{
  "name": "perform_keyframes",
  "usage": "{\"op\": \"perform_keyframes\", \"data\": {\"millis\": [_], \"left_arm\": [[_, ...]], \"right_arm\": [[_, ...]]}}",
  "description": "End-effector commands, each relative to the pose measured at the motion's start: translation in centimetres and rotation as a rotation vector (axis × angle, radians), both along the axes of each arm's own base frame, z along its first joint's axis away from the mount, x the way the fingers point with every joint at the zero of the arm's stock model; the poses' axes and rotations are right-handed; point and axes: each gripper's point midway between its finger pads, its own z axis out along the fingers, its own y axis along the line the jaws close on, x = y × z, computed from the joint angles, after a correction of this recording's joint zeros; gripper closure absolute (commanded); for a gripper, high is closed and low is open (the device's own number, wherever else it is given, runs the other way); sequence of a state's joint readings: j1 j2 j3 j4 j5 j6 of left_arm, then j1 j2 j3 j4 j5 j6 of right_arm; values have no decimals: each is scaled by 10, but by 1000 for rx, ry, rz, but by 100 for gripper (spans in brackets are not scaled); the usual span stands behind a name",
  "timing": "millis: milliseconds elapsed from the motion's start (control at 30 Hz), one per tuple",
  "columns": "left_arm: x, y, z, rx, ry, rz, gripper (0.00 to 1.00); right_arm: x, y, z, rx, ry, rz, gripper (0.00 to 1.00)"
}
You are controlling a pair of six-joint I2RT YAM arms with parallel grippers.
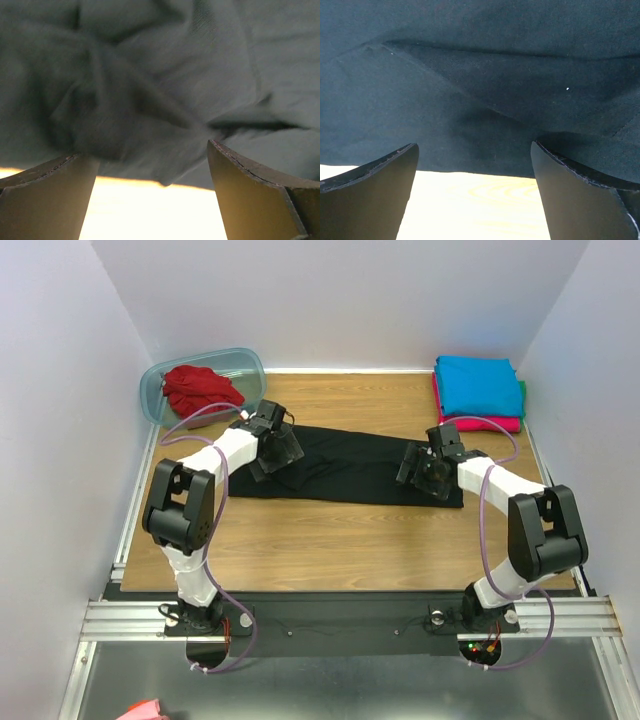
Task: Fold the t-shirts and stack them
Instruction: Fold the tshirt
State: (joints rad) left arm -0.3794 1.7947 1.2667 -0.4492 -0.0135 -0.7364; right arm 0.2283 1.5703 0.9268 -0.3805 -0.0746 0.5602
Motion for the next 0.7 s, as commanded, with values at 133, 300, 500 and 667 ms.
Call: {"op": "perform_keyframes", "data": {"millis": [133, 300, 500, 667], "left_arm": [[74, -24, 48, -59, -167, 7, 2], [121, -17, 32, -34, -157, 29, 2], [160, -11, 85, 24, -285, 37, 2], [136, -14, 137, 39, -384, 34, 2]], "right_arm": [[21, -9, 7, -45, -70, -22, 0], [21, -17, 9, -80, -84, -41, 0], [26, -20, 32, -97, -151, -39, 0], [32, -23, 44, -112, -192, -46, 0]]}}
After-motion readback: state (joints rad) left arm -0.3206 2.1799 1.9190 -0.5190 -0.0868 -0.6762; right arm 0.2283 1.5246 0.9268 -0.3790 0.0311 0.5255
